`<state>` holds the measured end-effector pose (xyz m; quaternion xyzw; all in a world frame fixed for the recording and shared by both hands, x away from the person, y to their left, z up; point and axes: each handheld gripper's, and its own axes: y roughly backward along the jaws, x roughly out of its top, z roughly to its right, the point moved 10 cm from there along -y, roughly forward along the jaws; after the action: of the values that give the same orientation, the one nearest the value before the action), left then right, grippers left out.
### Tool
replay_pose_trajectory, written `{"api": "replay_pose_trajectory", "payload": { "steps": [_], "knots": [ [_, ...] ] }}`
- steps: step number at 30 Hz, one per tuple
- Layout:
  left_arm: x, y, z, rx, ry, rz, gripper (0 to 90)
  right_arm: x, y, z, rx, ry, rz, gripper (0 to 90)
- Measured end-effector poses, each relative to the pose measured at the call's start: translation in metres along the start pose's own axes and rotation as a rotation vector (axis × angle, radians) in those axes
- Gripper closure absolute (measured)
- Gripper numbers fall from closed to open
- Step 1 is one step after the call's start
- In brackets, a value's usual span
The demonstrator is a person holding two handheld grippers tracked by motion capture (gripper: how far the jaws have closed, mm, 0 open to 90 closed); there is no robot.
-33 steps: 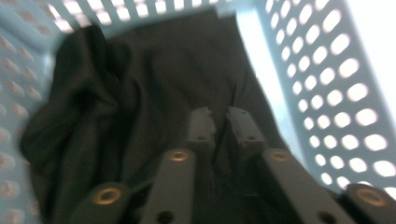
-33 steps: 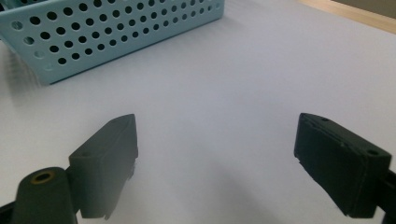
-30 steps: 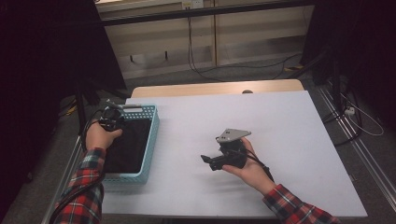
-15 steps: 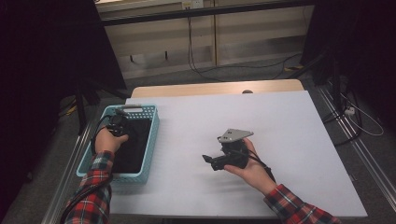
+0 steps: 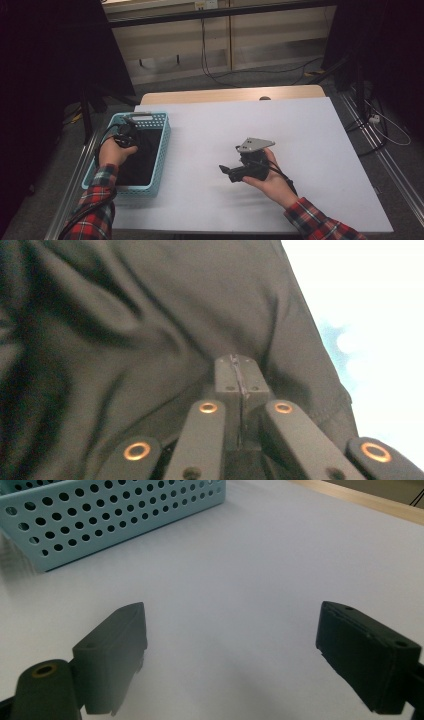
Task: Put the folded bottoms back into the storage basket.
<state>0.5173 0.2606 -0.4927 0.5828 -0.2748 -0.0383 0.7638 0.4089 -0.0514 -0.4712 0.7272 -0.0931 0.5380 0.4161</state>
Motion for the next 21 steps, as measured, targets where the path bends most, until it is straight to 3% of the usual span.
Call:
{"api": "replay_pose_trajectory", "payload": {
  "steps": [5, 12, 17, 21],
  "knots": [
    [0.009, 0.024, -0.021, 0.068, 0.004, 0.051, 81.7, -0.001, 0.002, 0.004, -0.009, -0.010, 0.001, 13.1],
    [0.003, 0.012, -0.035, 0.069, 0.048, 0.044, 81.1, 0.001, 0.002, 0.003, -0.004, -0.012, 0.008, 13.1],
    [0.000, 0.013, -0.034, 0.070, 0.059, 0.046, 76.3, 0.001, 0.004, 0.004, 0.001, -0.011, 0.010, 13.1],
    [0.003, 0.024, -0.031, 0.066, 0.067, 0.043, 63.6, -0.001, 0.006, 0.007, -0.005, -0.013, 0.003, 13.1]
  ]
}}
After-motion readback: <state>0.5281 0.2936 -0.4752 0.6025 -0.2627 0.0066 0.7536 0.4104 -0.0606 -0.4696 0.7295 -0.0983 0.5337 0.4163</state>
